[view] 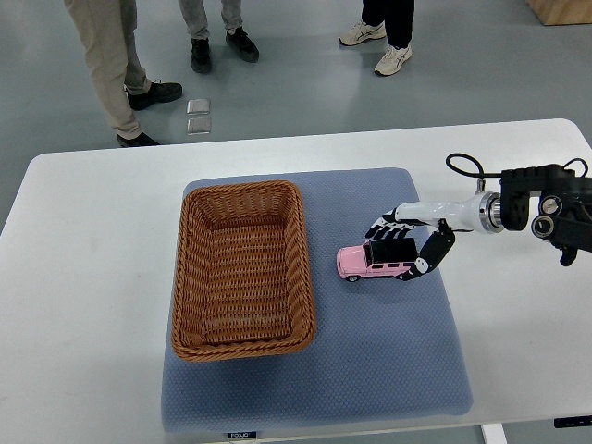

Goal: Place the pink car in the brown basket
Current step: 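Close the right hand's fingers around the pink car's black roof, then lift the pink car with the right hand and carry it over the basket, then lower the car into the basket and open the right hand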

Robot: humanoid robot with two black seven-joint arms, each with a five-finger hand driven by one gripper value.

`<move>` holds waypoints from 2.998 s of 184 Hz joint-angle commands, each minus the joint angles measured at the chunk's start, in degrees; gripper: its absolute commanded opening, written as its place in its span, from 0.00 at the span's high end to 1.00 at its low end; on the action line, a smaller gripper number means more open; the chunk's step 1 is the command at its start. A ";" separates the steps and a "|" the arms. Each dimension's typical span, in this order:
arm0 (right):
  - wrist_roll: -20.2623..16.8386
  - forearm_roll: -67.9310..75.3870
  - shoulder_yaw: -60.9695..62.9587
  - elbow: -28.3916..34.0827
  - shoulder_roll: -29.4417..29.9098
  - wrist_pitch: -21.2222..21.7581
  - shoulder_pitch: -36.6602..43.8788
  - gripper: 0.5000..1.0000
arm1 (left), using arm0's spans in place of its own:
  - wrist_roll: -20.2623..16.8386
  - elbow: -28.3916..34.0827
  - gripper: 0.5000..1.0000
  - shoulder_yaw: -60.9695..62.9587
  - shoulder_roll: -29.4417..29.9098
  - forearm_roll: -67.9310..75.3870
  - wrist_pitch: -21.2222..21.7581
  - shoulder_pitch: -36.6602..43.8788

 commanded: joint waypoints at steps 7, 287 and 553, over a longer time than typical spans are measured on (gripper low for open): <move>0.01 -0.24 0.02 -0.84 0.58 -0.73 -0.59 0.55 | 0.00 0.07 0.00 0.02 0.00 -0.07 0.00 0.00; 1.94 2.93 3.98 2.24 1.11 1.11 10.93 1.00 | 0.00 -0.19 0.00 0.02 0.00 0.01 0.00 0.00; 1.85 2.49 1.52 -17.98 31.87 -4.42 6.27 0.35 | 0.00 -0.19 0.00 0.02 0.00 0.01 -0.26 0.00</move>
